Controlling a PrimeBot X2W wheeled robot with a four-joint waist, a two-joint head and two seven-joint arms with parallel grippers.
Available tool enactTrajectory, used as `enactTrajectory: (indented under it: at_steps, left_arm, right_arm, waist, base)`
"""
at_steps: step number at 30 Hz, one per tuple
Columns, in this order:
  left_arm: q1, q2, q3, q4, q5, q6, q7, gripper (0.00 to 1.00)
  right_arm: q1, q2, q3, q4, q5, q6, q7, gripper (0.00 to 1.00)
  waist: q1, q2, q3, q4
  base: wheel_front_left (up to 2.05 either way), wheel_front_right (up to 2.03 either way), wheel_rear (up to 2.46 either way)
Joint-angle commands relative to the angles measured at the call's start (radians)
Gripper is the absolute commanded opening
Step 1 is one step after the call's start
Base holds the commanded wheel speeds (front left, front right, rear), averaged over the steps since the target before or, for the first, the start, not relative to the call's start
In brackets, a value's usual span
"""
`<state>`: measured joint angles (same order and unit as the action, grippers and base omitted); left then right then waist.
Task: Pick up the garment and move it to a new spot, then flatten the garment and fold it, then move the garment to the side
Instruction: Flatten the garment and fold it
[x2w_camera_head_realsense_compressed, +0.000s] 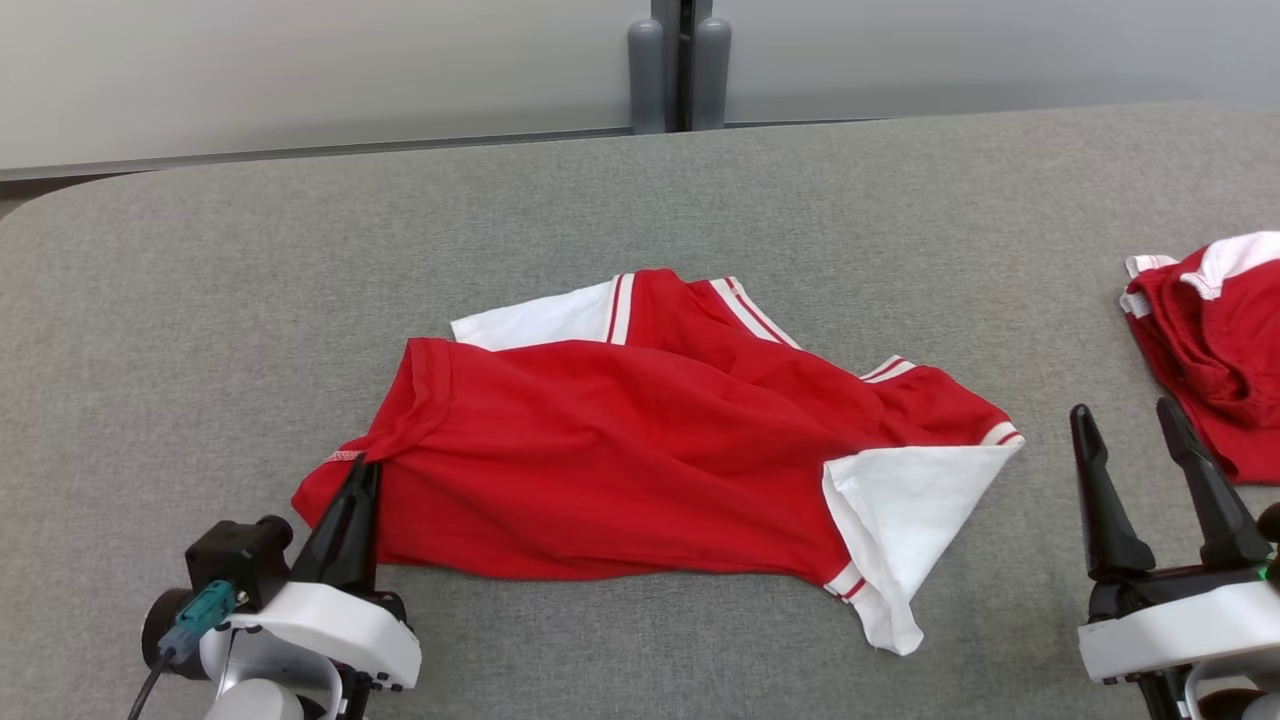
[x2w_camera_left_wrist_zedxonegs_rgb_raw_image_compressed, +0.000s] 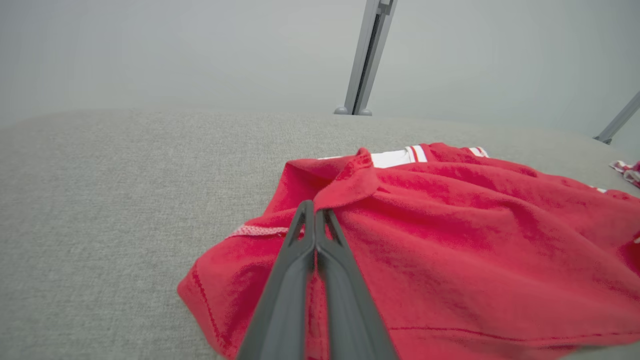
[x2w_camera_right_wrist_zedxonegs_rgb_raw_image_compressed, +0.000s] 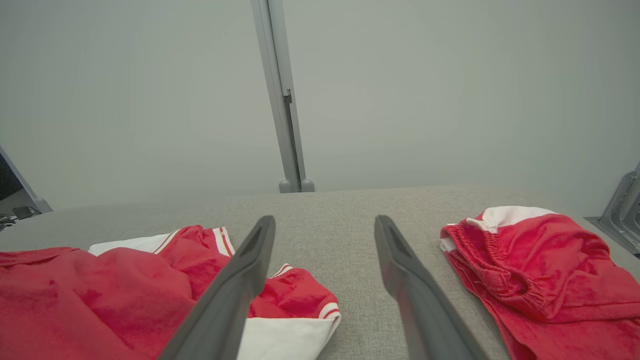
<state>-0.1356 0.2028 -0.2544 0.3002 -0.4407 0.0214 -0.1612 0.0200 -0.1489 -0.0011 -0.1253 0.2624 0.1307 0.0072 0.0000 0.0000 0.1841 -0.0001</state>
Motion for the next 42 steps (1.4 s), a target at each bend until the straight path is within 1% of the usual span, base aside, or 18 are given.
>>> enactTrajectory:
  at_steps: [1, 6, 11, 13, 16, 19, 23, 32, 33, 34, 35, 37, 42]
  left_arm:
    - [0.003, 0.01, 0.01, -0.03, 0.003, 0.01, -0.011, 0.0]
    - [0.047, 0.026, 0.014, -0.187, 0.012, 0.046, 0.013, 0.0]
    - [0.103, 0.036, 0.013, -0.334, 0.019, 0.089, 0.069, 0.0]
    - [0.117, 0.038, 0.012, -0.376, 0.014, 0.099, 0.089, 0.0]
    - [0.119, 0.044, 0.015, -0.394, 0.006, 0.109, 0.117, 0.0]
    - [0.096, 0.046, 0.022, -0.37, -0.01, 0.11, 0.137, 0.0]
    - [0.065, 0.038, 0.033, -0.298, -0.036, 0.101, 0.144, 0.0]
    - [-0.031, 0.034, 0.055, -0.112, -0.071, 0.067, 0.106, 0.0]
    - [-0.041, 0.036, 0.058, -0.098, -0.071, 0.068, 0.1, 0.04]
    - [-0.048, 0.035, 0.062, -0.086, -0.069, 0.072, 0.092, 0.5]
    - [-0.054, 0.035, 0.064, -0.079, -0.066, 0.075, 0.082, 1.0]
    - [-0.065, 0.035, 0.072, -0.076, -0.059, 0.078, 0.054, 1.0]
    - [-0.067, 0.032, 0.085, -0.113, -0.025, 0.106, -0.033, 1.0]
  right_arm:
    - [-0.001, -0.001, -0.009, 0.001, 0.007, 0.0, -0.01, 1.0]
    - [0.014, 0.008, -0.032, 0.002, 0.006, 0.0, -0.006, 1.0]
    - [0.014, 0.016, -0.039, 0.004, 0.007, 0.0, -0.004, 1.0]
    - [0.011, 0.019, -0.039, 0.004, 0.007, 0.0, -0.004, 1.0]
    - [0.001, 0.022, -0.034, 0.001, 0.007, 0.0, -0.006, 1.0]
    - [-0.009, 0.024, -0.025, 0.0, 0.009, 0.0, -0.009, 1.0]
    - [-0.026, 0.025, -0.019, 0.0, 0.009, 0.0, -0.015, 1.0]
    - [-0.049, 0.031, -0.031, 0.011, 0.009, 0.0, -0.033, 1.0]
    - [-0.051, 0.031, -0.032, 0.012, 0.008, 0.0, -0.035, 1.0]
    - [-0.054, 0.032, -0.035, 0.014, 0.007, 0.0, -0.038, 1.0]
    - [-0.055, 0.032, -0.038, 0.015, 0.006, 0.0, -0.039, 1.0]
    - [-0.058, 0.03, -0.044, 0.014, 0.004, 0.0, -0.045, 1.0]
    - [-0.059, 0.018, -0.053, 0.0, -0.006, 0.0, -0.046, 1.0]
  waist:
    - [0.0, 0.0, -0.001, 0.007]
    - [0.0, 0.0, -0.006, 0.037]
    - [0.0, 0.0, -0.01, 0.063]
    - [0.0, 0.0, -0.009, 0.069]
    - [0.0, 0.0, -0.001, 0.069]
    - [0.0, 0.0, 0.013, 0.059]
    - [0.0, 0.0, 0.041, 0.032]
    - [0.0, 0.0, 0.115, -0.018]
    - [0.0, 0.0, 0.119, -0.02]
    - [0.0, 0.0, 0.122, -0.021]
    - [0.0, 0.0, 0.123, -0.022]
    - [0.0, 0.0, 0.124, -0.021]
    - [0.0, 0.0, 0.106, -0.008]
  base:
    - [0.0, 0.0, 0.0]
    - [0.0, 0.0, 0.0]
    - [0.0, 0.0, 0.0]
    - [0.0, 0.0, 0.0]
    - [0.0, 0.0, 0.0]
    - [0.0, 0.0, 0.0]
    - [0.0, 0.0, 0.0]
    - [0.0, 0.0, 0.0]
    - [0.0, 0.0, 0.0]
    - [0.0, 0.0, 0.0]
    - [0.0, 0.0, 0.0]
    - [0.0, 0.0, 0.0]
    - [0.0, 0.0, 0.0]
